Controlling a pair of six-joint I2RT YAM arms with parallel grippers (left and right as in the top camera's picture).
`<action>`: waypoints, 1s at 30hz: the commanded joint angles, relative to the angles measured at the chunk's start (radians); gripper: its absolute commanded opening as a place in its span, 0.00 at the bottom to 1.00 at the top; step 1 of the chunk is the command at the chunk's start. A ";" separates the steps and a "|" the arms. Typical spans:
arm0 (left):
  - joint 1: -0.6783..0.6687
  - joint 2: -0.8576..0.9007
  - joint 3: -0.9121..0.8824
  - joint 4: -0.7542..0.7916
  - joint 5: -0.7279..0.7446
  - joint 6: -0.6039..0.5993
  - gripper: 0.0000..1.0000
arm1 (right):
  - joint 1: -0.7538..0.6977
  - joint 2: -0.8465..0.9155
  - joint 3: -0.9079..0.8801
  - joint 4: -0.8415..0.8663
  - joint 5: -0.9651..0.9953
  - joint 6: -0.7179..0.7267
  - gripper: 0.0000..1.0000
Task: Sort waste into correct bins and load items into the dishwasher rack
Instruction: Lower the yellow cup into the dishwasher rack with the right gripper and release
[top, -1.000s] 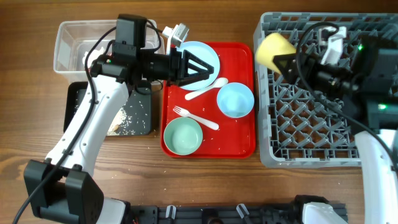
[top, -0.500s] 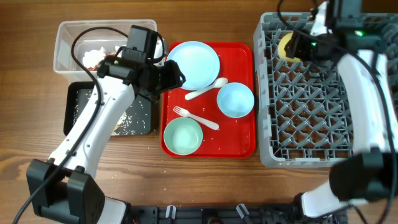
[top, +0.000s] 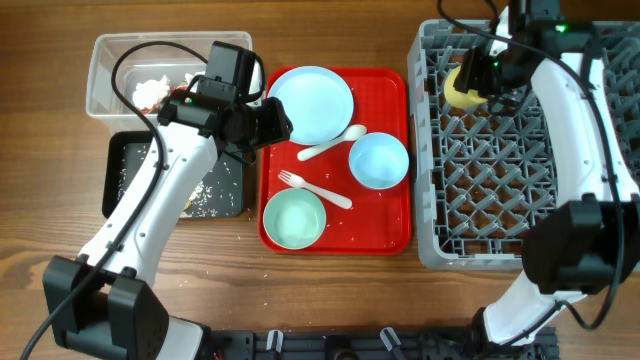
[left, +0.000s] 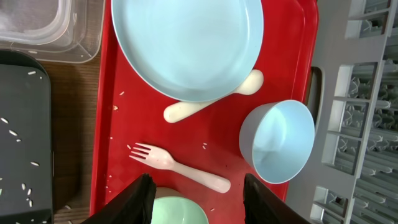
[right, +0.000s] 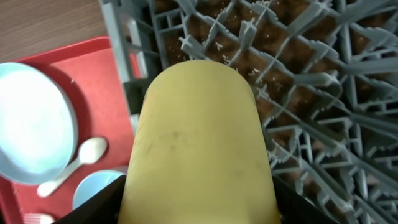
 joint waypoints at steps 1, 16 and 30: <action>-0.004 -0.006 0.005 -0.001 -0.017 0.023 0.47 | 0.024 -0.071 0.030 -0.143 0.025 -0.014 0.38; -0.004 -0.006 0.005 -0.021 -0.018 0.023 0.47 | 0.079 -0.298 -0.300 -0.296 0.091 0.071 0.37; -0.004 -0.006 0.005 -0.028 -0.018 0.023 0.48 | 0.079 -0.313 -0.616 -0.052 0.057 0.061 0.45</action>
